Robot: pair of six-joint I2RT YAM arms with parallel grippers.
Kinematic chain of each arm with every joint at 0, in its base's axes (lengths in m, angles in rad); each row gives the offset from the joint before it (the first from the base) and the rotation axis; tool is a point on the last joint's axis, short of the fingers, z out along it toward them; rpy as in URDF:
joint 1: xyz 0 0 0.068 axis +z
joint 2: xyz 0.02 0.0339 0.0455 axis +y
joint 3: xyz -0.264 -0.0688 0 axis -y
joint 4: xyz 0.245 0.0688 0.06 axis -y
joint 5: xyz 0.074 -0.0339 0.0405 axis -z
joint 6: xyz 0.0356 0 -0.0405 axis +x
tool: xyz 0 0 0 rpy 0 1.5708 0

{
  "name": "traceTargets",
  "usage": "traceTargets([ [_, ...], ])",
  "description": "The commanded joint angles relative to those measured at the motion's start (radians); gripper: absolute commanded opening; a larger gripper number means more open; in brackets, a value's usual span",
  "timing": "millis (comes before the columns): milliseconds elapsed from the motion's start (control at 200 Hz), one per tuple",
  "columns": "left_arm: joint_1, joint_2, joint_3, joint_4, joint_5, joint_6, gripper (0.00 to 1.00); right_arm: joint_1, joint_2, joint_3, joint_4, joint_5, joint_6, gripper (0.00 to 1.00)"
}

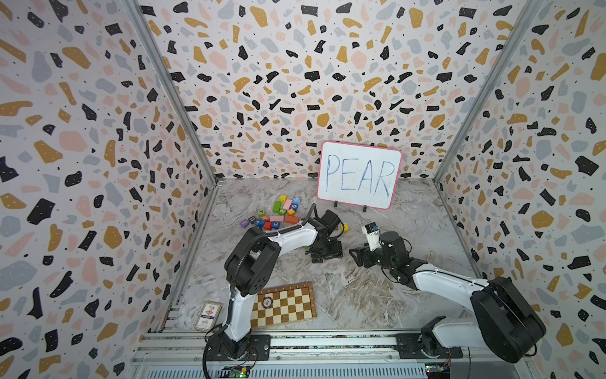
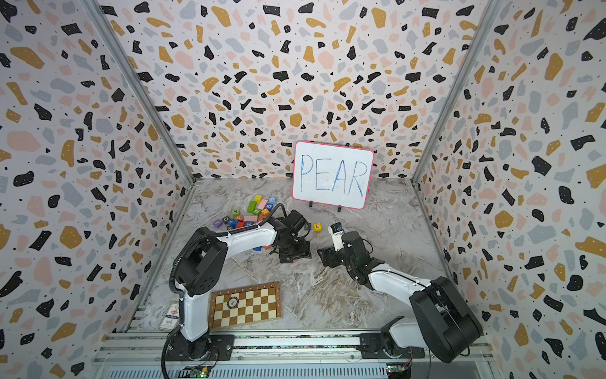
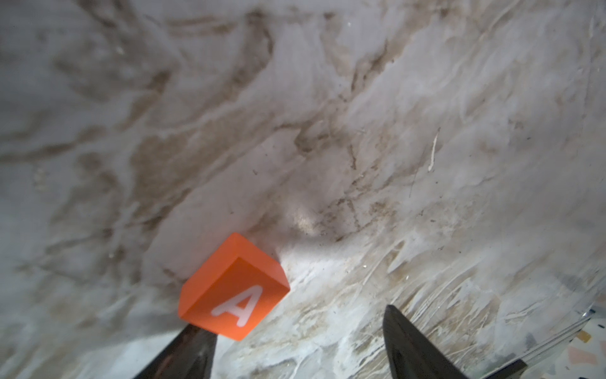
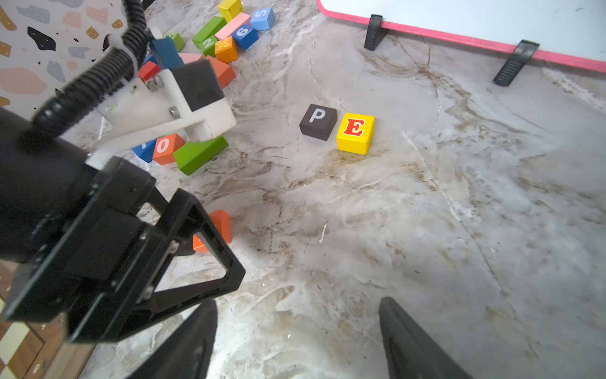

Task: Spell the uppercase word “pear” with letter blocks
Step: Place the letter block at the center of the board.

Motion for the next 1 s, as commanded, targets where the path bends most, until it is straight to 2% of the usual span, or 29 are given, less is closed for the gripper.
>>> traceTargets([
  [0,0.013,-0.066,-0.042,-0.029,-0.007,0.123,0.83,-0.004,-0.036,-0.009,0.012,-0.016,0.014,0.79],
  [95,0.043,-0.086,-0.081,0.0,0.002,0.19,0.85,-0.004,-0.036,-0.012,0.021,-0.016,0.016,0.79],
  [245,0.092,-0.071,-0.085,0.08,0.096,0.272,0.86,-0.005,-0.028,-0.009,0.025,-0.02,0.017,0.79],
  [385,0.097,-0.028,-0.058,0.098,0.172,0.325,0.85,-0.005,-0.026,-0.005,0.022,-0.014,0.012,0.79],
  [621,0.098,0.025,-0.039,0.09,0.215,0.313,0.83,-0.007,-0.013,-0.005,0.027,-0.016,0.011,0.79],
  [996,0.095,-0.016,-0.121,0.158,0.247,0.237,0.74,-0.016,-0.004,-0.014,0.044,-0.021,0.034,0.79],
])
